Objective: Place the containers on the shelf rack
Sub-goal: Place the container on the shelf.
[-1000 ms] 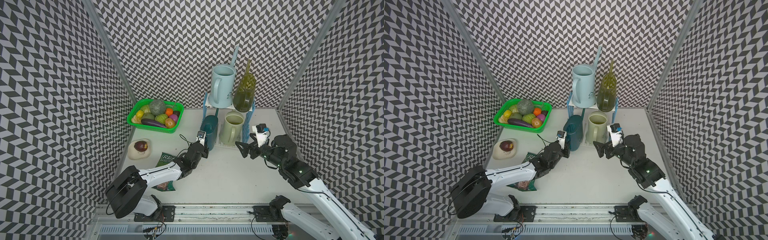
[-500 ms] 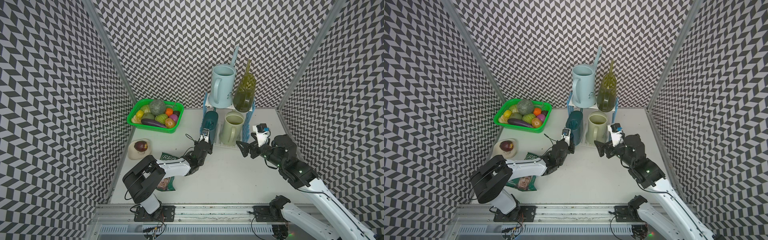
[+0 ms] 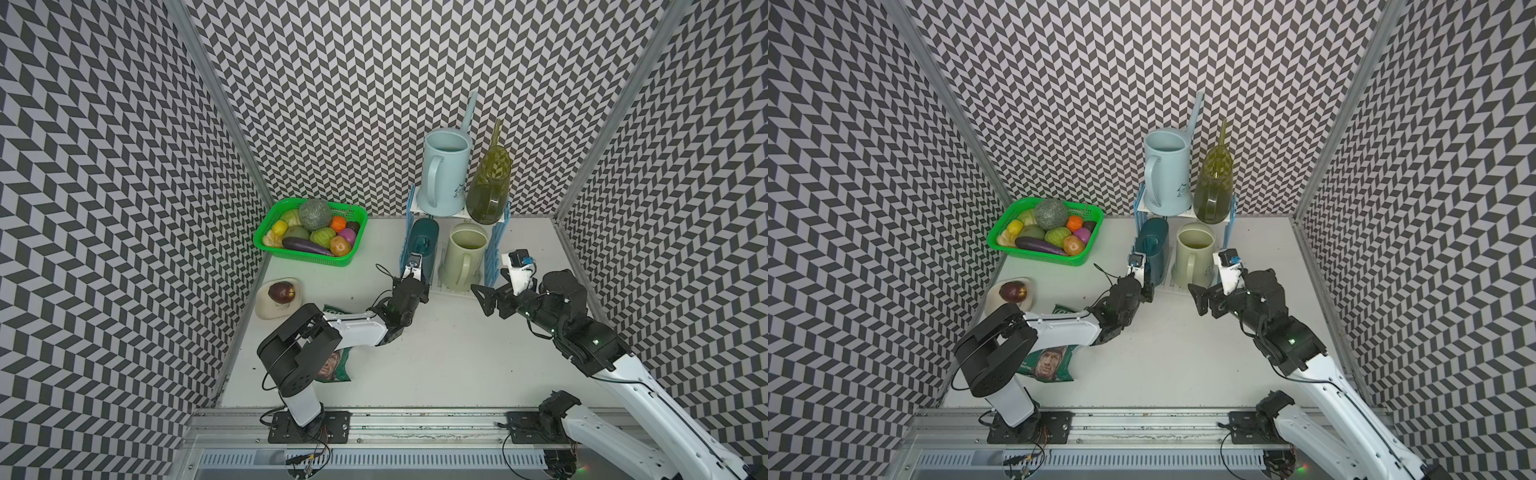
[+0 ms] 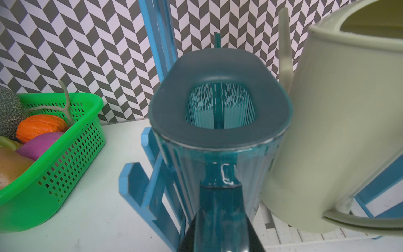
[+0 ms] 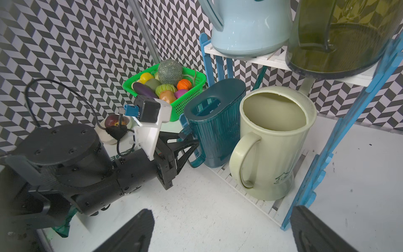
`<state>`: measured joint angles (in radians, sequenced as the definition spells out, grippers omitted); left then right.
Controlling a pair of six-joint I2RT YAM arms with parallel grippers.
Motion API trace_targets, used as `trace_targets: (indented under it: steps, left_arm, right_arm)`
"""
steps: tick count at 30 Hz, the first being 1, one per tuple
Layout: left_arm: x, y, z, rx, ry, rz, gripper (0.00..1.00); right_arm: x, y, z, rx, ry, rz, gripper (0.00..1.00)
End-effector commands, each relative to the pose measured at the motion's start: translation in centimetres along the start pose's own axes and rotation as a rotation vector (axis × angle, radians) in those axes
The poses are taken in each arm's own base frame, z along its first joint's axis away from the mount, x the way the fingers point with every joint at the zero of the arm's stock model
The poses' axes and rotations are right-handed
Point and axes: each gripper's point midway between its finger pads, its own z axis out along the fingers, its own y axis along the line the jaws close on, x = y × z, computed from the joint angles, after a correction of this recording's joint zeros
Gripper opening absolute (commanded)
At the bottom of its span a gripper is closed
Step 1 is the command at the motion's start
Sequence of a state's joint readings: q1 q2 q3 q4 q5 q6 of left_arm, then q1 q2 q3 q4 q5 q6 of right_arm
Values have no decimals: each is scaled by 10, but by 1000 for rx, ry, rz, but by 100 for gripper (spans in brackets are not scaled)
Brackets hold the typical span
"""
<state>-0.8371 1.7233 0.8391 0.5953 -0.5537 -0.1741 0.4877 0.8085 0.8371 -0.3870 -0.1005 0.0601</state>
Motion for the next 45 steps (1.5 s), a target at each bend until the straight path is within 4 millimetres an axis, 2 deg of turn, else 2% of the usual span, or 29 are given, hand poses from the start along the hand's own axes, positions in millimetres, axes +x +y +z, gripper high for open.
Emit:
trace_targets:
  steps: [1,6,13,27,38,42,45]
  left_arm:
    - [-23,-6,6,9,-57,-44,1]
    - [-21,-4,6,4,-44,-44,5]
    - [-18,-4,6,-5,-28,-34,30]
    - [-23,-3,-4,3,2,-38,44]
    - [-41,-2,-34,44,8,-54,47]
    - [-54,-2,-57,86,37,-62,50]
    - [-69,4,-78,119,35,-49,53]
  right_arm:
    - [-11,-2,1,9,-50,-10,100]
    - [-13,-3,-1,12,-54,-13,100]
    - [-11,-3,0,12,-52,-12,100]
    - [-15,-2,-2,10,-64,-6,100]
    - [-28,-7,-14,48,-116,10,100]
    - [-50,-18,-27,118,-226,39,100]
    - [-64,-38,-37,230,-320,77,100]
